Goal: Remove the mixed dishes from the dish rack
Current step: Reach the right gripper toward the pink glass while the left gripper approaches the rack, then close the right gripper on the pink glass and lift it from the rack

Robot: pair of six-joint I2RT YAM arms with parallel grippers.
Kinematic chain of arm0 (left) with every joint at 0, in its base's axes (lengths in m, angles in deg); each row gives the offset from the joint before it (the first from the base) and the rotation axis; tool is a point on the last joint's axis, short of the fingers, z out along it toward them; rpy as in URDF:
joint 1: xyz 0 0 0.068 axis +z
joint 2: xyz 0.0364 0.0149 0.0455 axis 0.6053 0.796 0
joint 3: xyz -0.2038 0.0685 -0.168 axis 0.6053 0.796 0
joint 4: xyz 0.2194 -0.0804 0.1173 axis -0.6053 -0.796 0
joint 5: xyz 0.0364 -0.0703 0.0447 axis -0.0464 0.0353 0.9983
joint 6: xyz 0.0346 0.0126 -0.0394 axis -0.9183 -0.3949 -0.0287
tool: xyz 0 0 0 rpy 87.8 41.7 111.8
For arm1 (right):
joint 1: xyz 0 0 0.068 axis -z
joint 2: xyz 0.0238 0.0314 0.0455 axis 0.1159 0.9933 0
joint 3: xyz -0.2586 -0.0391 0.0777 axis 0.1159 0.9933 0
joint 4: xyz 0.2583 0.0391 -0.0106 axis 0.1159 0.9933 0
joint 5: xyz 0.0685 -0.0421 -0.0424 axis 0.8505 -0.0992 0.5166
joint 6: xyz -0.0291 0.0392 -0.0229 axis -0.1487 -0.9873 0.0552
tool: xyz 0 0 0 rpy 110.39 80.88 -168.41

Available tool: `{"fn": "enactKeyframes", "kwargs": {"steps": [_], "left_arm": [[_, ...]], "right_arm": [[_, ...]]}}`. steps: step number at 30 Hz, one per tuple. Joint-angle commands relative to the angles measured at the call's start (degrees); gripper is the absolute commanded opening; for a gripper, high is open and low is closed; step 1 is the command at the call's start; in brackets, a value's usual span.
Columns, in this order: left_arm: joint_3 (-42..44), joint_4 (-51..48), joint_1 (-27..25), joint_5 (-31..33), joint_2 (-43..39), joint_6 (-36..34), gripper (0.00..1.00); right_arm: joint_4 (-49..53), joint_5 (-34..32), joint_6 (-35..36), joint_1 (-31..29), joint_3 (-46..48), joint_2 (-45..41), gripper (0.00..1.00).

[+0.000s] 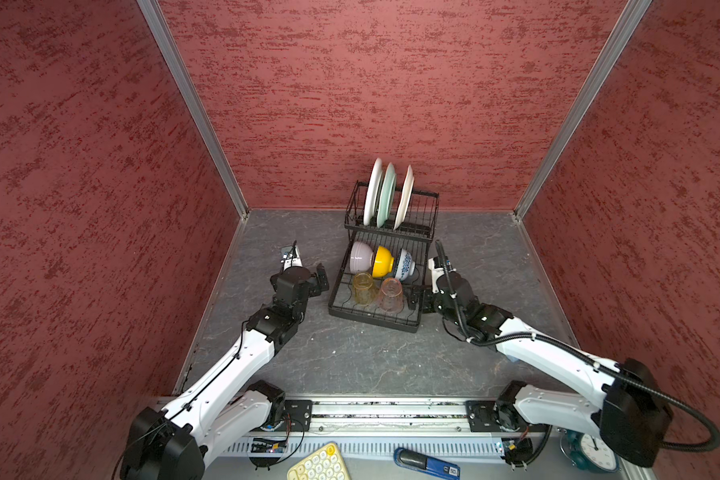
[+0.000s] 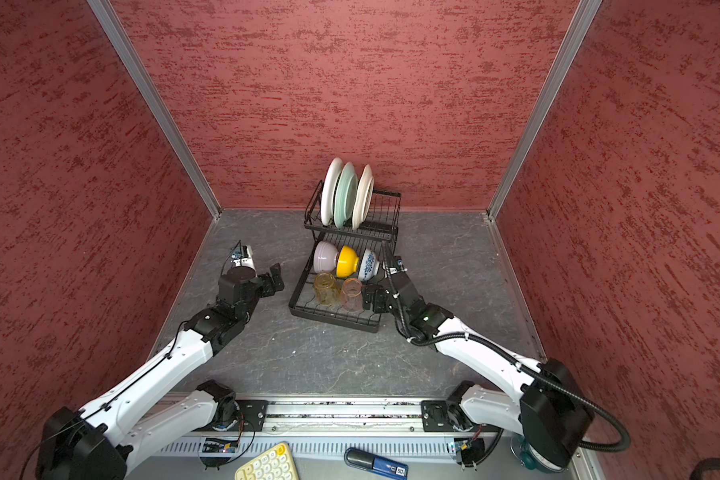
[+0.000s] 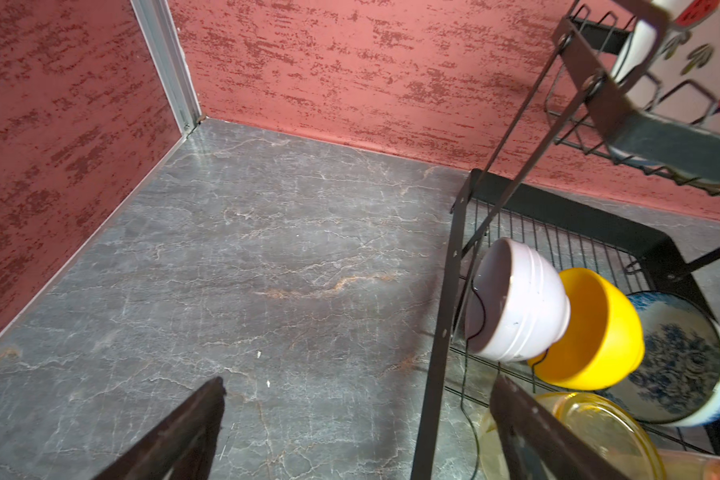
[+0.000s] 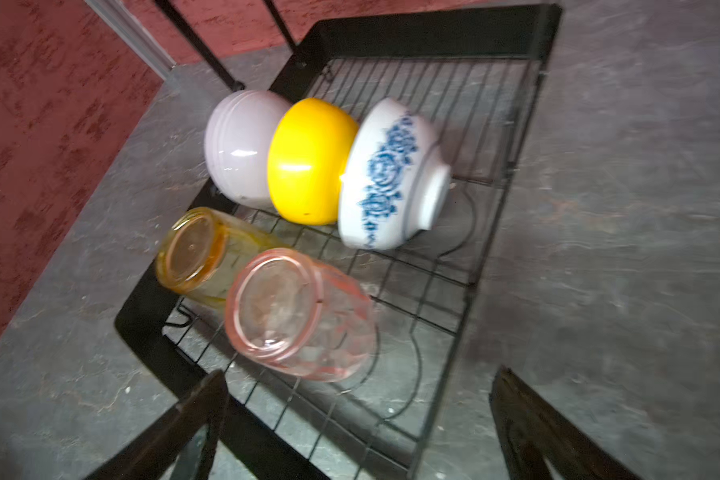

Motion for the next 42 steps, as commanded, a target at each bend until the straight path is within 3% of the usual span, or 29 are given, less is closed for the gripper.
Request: {"fn": "enactKeyframes", "kwargs": {"steps": [1,16,25,32,42], "left_arm": [[1.2,2.0,-0.2,-2.5,-2.4,-0.5,1.0],[4.3,3.3,-0.1,-6.0,-4.7,0.4,1.0],[4.1,3.0,0.3,-5.9,-3.7,0.1,0.99],[4.1,3.1,0.3,-6.3,-3.2,0.3,1.0],[4.1,2.8,0.5,-6.9,-3.6,0.5,1.0]], "right_arm": [[0.7,-2.4,-1.8,-3.8,-5.1,3.9,0.99],[6.0,-8.3,-6.3,-6.1,-14.7,18.1,0.98],[5.6,-8.1,-8.0,-6.2,-15.0,20.8,0.93],[6.1,-8.4,-8.3,-6.2,-15.9,23.6,0.83],[5.1,-12.1,-10.7,-6.1,-15.0,24.2,0.82]]}}
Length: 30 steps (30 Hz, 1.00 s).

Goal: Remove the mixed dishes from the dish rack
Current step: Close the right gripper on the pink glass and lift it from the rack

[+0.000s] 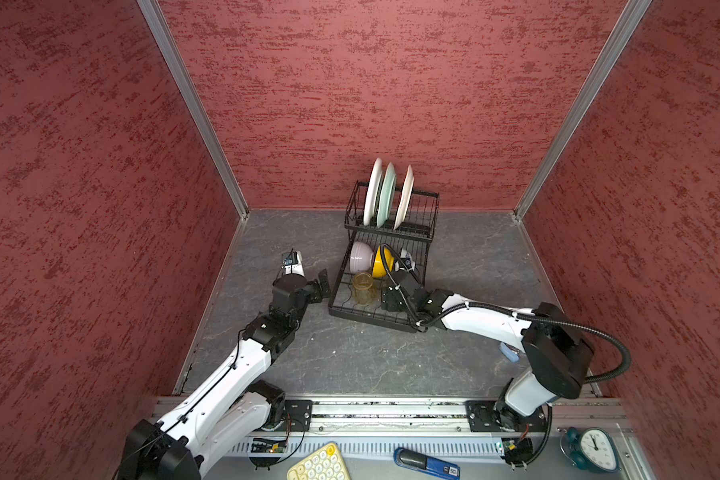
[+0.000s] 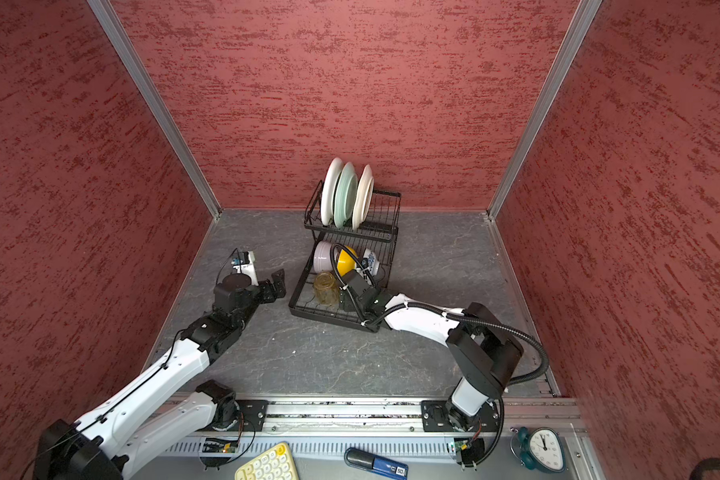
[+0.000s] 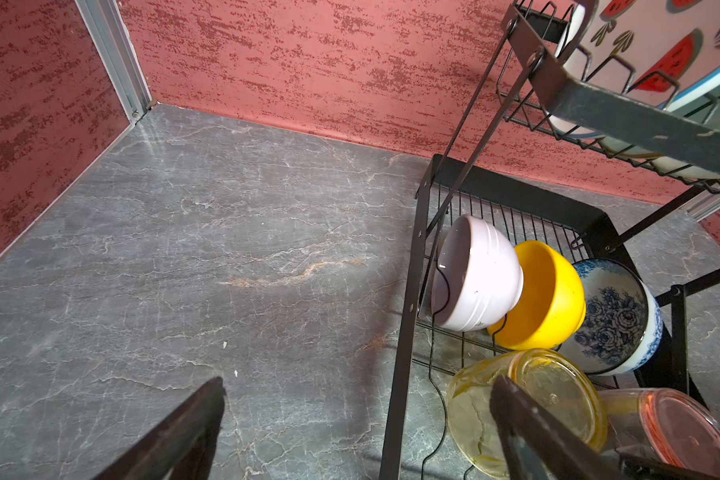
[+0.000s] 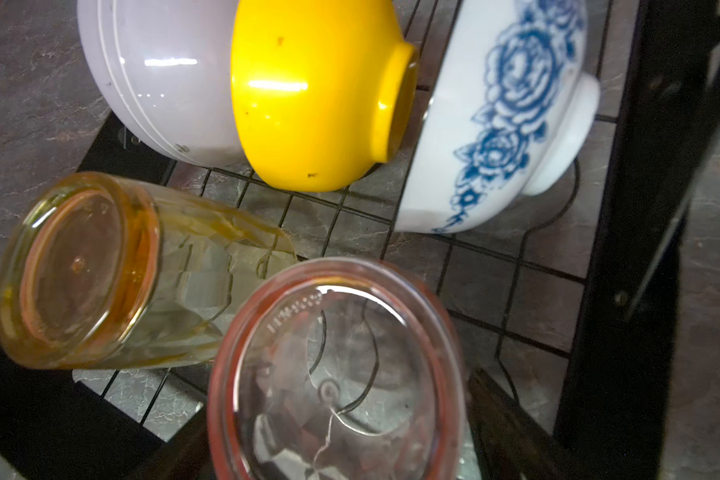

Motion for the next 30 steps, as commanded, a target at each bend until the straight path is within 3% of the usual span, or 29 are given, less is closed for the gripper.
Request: {"fn": "enactKeyframes", "kwargs": {"steps": [1,14,30], "left_arm": [[0.1,0.8,0.3,-1.0,-0.2,0.4,1.0],[0.3,0.9,0.3,-1.9,0.1,1.0,1.0],[0.0,0.2,0.3,-3.5,-0.4,2.0,0.99]], "right_arm": [[-0.5,-3.7,-2.5,-0.2,-0.5,-0.1,0.82],[-2.9,-6.2,-5.9,-0.2,-0.5,2.1,0.78],[-0.1,-7.9,-9.5,-0.2,-1.0,0.6,0.55]]}}
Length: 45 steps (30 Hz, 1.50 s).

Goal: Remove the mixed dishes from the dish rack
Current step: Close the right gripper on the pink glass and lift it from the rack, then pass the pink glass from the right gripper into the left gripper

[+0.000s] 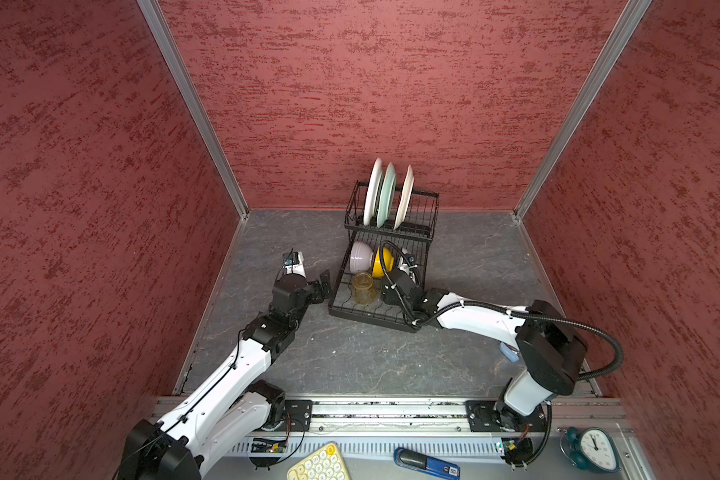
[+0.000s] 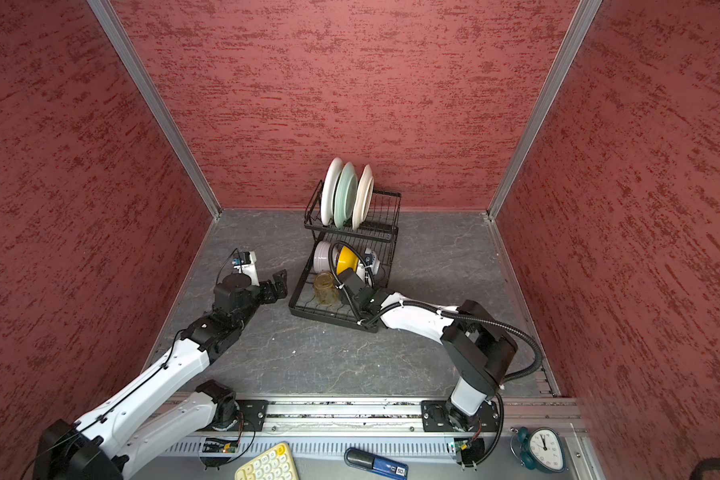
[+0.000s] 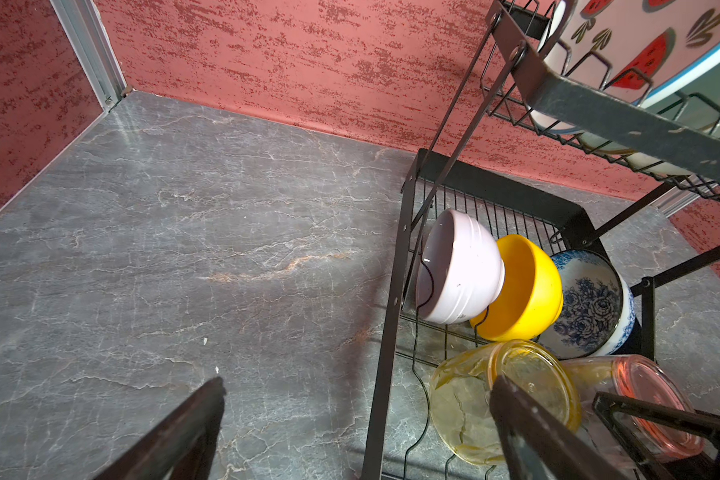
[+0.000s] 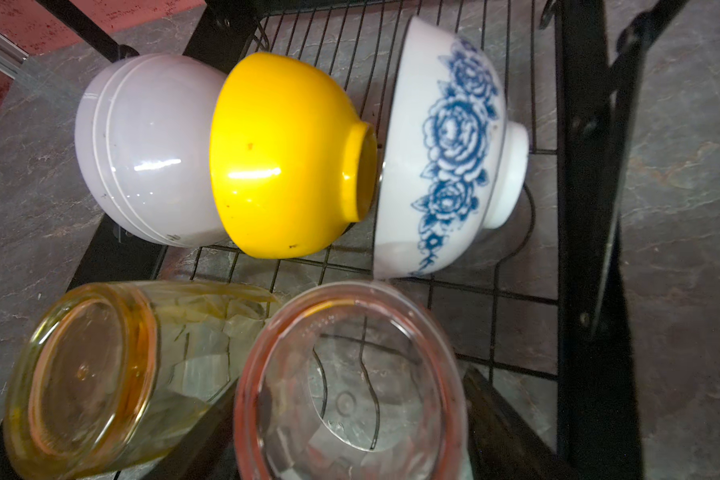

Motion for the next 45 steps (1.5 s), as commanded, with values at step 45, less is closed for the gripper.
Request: {"fn": "enactKeyframes", "kwargs": {"steps": [45], "left_arm": [[-2.7,12.4,-4.4,-24.8,5.9,25.1,0.91]], "right_arm": [[-19.1,13.5,-2.3,1.3,12.4,-21.6,0.47]]}}
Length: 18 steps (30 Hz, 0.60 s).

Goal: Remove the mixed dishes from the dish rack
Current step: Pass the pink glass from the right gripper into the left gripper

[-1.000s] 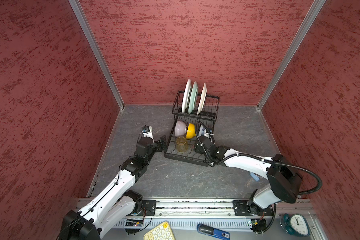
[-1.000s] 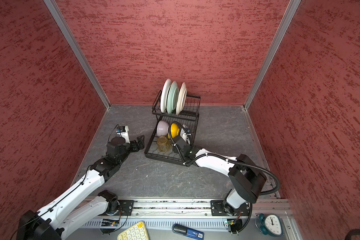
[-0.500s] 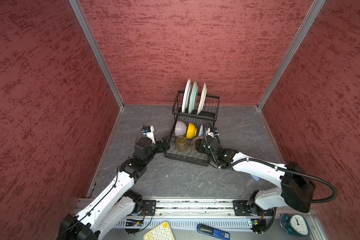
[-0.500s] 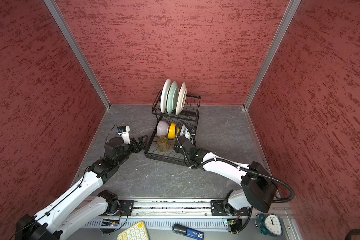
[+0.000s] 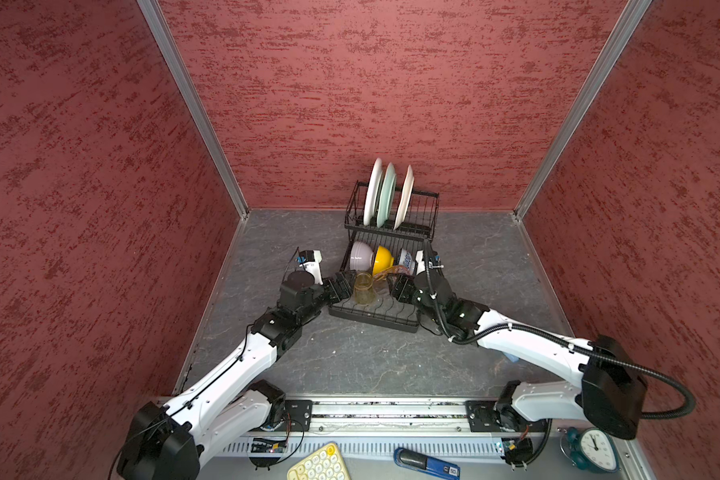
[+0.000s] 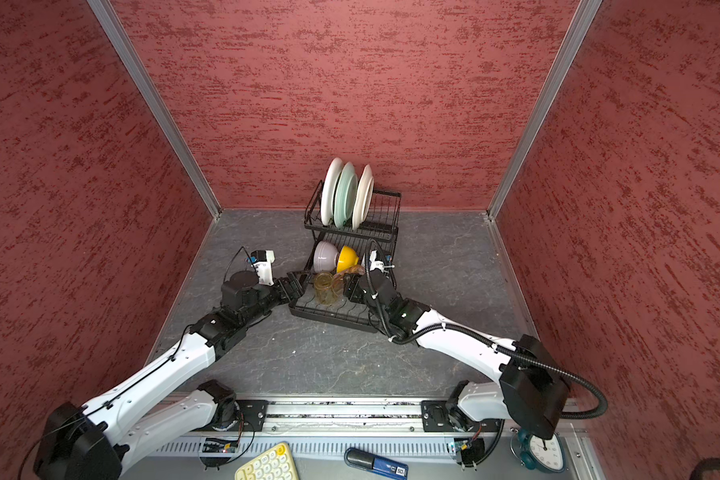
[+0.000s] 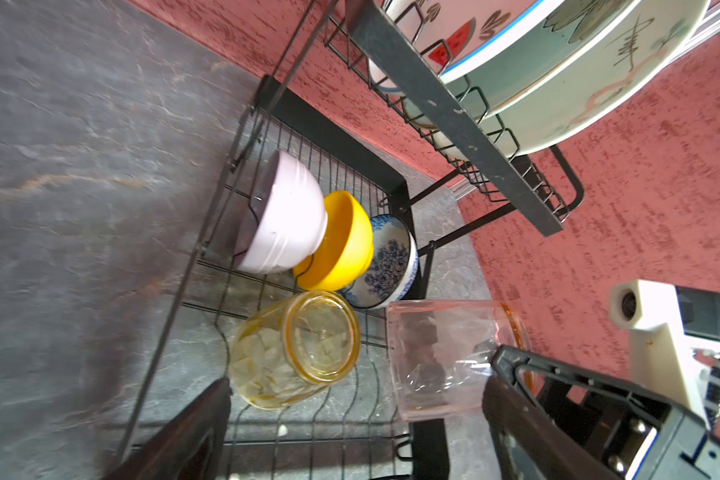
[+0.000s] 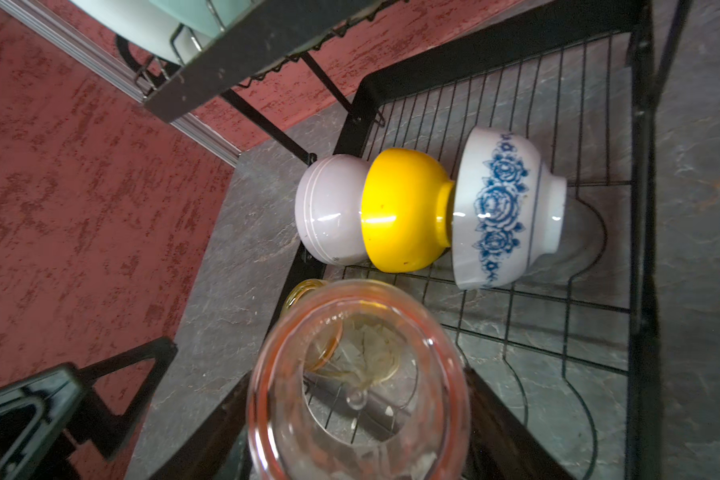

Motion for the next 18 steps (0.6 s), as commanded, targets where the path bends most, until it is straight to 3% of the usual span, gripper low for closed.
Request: {"fn": "enactKeyframes", "kwargs": {"steps": [1,18], "left_arm": [[-1.5,5.6,-0.3,-4.0,1.8,4.6,0.9],[-0.6,18.8,-1.2,-13.8,7.6,14.0,0.77]], "right_arm": [[-6.0,2.7,0.5,0.4,0.5,-2.1,0.47],[-14.2,9.9,-1.2,2.2,2.6,-4.9,0.43]]}}
